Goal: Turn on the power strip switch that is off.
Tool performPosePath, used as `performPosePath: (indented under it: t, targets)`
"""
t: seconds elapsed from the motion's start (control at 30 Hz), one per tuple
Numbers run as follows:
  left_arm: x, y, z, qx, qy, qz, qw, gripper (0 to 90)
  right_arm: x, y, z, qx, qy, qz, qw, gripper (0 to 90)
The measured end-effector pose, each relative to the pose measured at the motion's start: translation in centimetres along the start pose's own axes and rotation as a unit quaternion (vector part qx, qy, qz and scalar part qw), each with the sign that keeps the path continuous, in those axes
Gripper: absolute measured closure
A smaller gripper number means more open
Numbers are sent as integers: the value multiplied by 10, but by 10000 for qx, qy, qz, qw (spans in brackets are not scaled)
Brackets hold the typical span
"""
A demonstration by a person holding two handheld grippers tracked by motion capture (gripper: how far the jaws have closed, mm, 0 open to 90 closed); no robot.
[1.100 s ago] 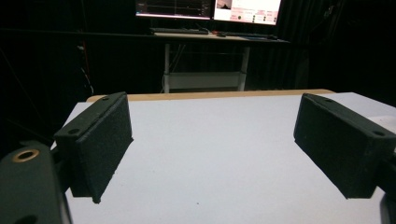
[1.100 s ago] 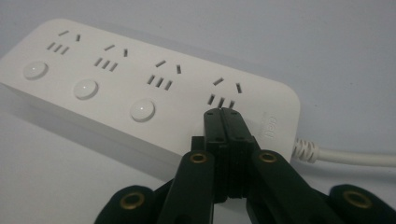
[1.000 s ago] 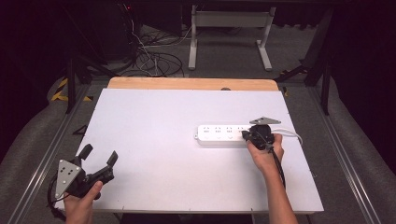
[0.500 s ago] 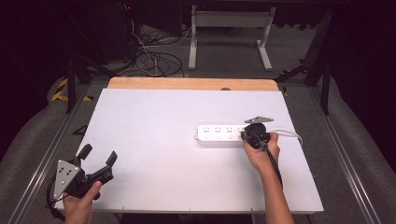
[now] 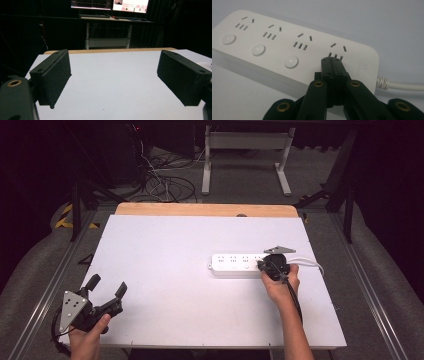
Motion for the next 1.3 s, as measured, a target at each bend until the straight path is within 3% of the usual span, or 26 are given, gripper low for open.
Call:
performPosePath:
  t: [0.23, 0.5, 0.67, 0.87, 0.97, 1.13, 1.2, 1.3]
  targets:
    - [0, -1, 0, 21, -5, -7, 10000, 123, -1, -2, 1, 93, 15, 84, 9999, 900]
    - [1, -2, 0, 31, 13, -38, 10000, 123, -1, -2, 0, 95, 1, 86, 9999, 900]
    - [2, -3, 0, 36, 16, -41, 10000, 123, -1, 0, 3, 30, 129, 34, 9999, 900]
    - [2, -3, -1, 24, 13, -30, 10000, 124, -2, 0, 3, 117, 113, 65, 9998, 900]
    - [1, -2, -1, 20, 22, -16, 10000, 123, -2, 1, 3, 24, 130, 24, 9999, 900]
    - [1, -1, -1, 11, 30, -1, 10000, 123, -3, 0, 3, 56, 120, 97, 9999, 873]
    - [1, -1, -1, 6, 31, -6, 10000, 123, -5, 0, 5, 80, 5, 176, 9998, 848]
    - [2, -1, -2, -2, 31, -5, 10000, 123, -10, -2, 4, -7, -238, 183, 9995, 885]
Point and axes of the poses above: each handheld gripper's, and its own axes: x roughly forward along the jaws, z roughly out of its top, y roughly to its left, the point moved 1 cm from there along x, roughly forward along the jaws, and after that the axes turned 14 degrees about z, right-handed, at the moved point
